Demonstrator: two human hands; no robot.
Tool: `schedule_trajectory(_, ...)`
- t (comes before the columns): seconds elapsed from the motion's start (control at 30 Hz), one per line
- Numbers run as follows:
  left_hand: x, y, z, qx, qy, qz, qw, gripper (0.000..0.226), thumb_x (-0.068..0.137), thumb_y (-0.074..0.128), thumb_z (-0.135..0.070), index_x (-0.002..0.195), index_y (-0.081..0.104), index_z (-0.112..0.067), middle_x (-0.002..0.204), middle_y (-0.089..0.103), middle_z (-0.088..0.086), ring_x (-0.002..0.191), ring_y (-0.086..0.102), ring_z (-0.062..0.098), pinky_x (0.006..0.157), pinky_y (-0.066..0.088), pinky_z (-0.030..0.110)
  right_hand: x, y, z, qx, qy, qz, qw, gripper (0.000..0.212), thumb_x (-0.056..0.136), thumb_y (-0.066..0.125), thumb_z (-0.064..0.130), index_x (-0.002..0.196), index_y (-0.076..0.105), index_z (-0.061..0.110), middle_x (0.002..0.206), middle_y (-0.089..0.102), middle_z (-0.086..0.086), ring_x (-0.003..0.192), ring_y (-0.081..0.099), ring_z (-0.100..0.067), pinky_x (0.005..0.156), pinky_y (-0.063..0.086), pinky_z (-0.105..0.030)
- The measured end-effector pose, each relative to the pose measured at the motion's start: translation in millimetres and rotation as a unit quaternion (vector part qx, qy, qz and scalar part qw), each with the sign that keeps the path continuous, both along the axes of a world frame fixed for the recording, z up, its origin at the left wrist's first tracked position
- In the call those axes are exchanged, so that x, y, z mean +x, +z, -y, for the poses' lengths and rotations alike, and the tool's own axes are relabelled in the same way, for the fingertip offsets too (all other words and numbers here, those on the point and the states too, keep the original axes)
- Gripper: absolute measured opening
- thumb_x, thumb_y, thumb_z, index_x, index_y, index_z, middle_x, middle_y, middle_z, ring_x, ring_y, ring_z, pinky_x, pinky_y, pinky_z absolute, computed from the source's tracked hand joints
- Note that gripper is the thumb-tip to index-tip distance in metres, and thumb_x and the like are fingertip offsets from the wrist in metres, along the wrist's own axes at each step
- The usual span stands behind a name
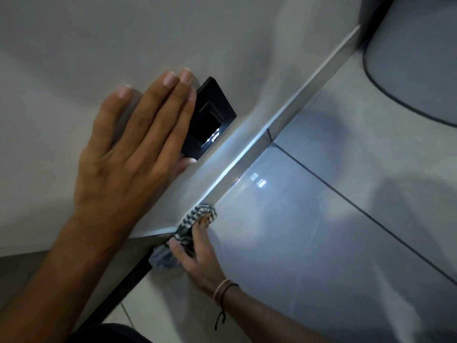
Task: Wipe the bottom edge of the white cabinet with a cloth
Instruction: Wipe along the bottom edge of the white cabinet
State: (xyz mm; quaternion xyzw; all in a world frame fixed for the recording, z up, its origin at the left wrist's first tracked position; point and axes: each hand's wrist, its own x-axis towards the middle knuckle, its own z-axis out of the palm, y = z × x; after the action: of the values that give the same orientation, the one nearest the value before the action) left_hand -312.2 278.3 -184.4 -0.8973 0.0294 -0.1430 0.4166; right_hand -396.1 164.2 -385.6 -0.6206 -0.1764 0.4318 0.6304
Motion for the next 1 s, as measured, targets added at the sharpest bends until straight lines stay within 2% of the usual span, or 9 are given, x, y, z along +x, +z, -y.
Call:
schedule_trajectory(0.2,-2,-1,0,0.002,-0.006,0.008,1.000,0.087,0.110,0.047,-0.058,0.171,0.021,0.000,0.177,0.024,0.015,0.164,0.018,0.028,0.131,0.023,0.050,139,3,9,-0.053,-0.160,0.012,0.986,0.090,0.088,0.044,0.075,0.159,0.037,0.021,0.157,0.055,-0.006,0.139,0.058,-0.021,0.124,0.043,-0.043)
schedule_trajectory(0.33,5,0,3,-0.006,-0.020,0.022,1.000,0.087,0.110,0.045,-0.060,0.169,0.028,0.001,0.175,0.030,0.017,0.162,0.024,0.030,0.132,0.011,0.048,248,16,-1,-0.042,-0.301,0.010,0.953,0.103,0.093,0.039,0.067,0.168,0.004,0.006,0.176,0.014,-0.012,0.161,0.014,-0.009,0.132,0.005,-0.025)
schedule_trajectory(0.37,7,1,4,-0.002,-0.017,0.029,0.999,0.088,0.109,0.043,-0.062,0.168,0.029,0.001,0.174,0.031,0.017,0.162,0.025,0.031,0.132,0.009,0.047,245,18,-2,-0.028,-0.306,0.012,0.952,0.100,0.096,0.040,0.064,0.167,0.002,0.005,0.171,0.018,-0.019,0.157,0.011,-0.007,0.129,0.026,-0.034)
schedule_trajectory(0.4,8,2,5,0.001,-0.012,0.032,0.999,0.089,0.109,0.041,-0.064,0.168,0.030,0.001,0.174,0.031,0.016,0.162,0.026,0.030,0.132,0.008,0.047,230,16,-3,-0.031,-0.304,0.034,0.951,0.099,0.098,0.042,0.065,0.167,0.004,0.005,0.166,0.025,-0.020,0.152,0.013,-0.004,0.101,0.034,-0.024)
schedule_trajectory(0.5,10,1,8,0.008,0.001,0.031,0.999,0.090,0.109,0.038,-0.068,0.169,0.029,-0.002,0.175,0.030,0.014,0.162,0.026,0.028,0.131,0.007,0.050,126,-2,-5,-0.041,-0.227,0.093,0.969,0.106,0.091,0.037,0.082,0.169,0.005,0.017,0.179,0.008,-0.003,0.165,0.009,-0.010,0.137,0.010,-0.036)
schedule_trajectory(0.67,5,-3,8,0.027,0.023,0.027,0.999,0.090,0.107,0.037,-0.071,0.171,0.025,-0.008,0.177,0.026,0.010,0.164,0.015,0.030,0.128,0.018,0.062,16,-17,-11,-0.027,-0.065,0.045,0.997,0.082,0.094,0.043,0.080,0.159,0.000,0.057,0.177,0.014,0.007,0.163,0.021,-0.016,0.133,0.027,-0.051)
schedule_trajectory(0.77,5,-3,7,0.026,0.029,0.047,0.998,0.087,0.108,0.040,-0.068,0.171,0.027,-0.009,0.177,0.025,0.012,0.164,0.010,0.033,0.128,0.017,0.065,95,-14,-6,-0.035,-0.162,0.023,0.986,0.094,0.087,0.038,0.087,0.164,0.015,0.038,0.170,0.036,-0.002,0.153,0.043,-0.018,0.129,0.036,-0.046)
schedule_trajectory(0.9,7,-3,8,-0.021,0.044,0.031,0.998,0.086,0.110,0.038,-0.066,0.171,0.025,-0.008,0.177,0.023,0.015,0.164,0.000,0.034,0.110,0.039,0.082,248,10,-5,-0.035,-0.328,0.031,0.943,0.087,0.100,0.036,0.060,0.168,0.008,0.014,0.179,0.004,-0.007,0.166,0.006,-0.016,0.134,-0.003,-0.029)
schedule_trajectory(1.0,6,0,10,0.000,0.048,0.039,0.998,0.088,0.108,0.040,-0.069,0.171,0.029,-0.009,0.176,0.027,0.015,0.164,0.003,0.034,0.117,0.032,0.076,270,24,-9,-0.038,-0.329,0.050,0.942,0.082,0.103,0.035,0.047,0.167,0.003,0.007,0.178,-0.006,-0.011,0.166,-0.006,-0.019,0.133,-0.010,-0.030)
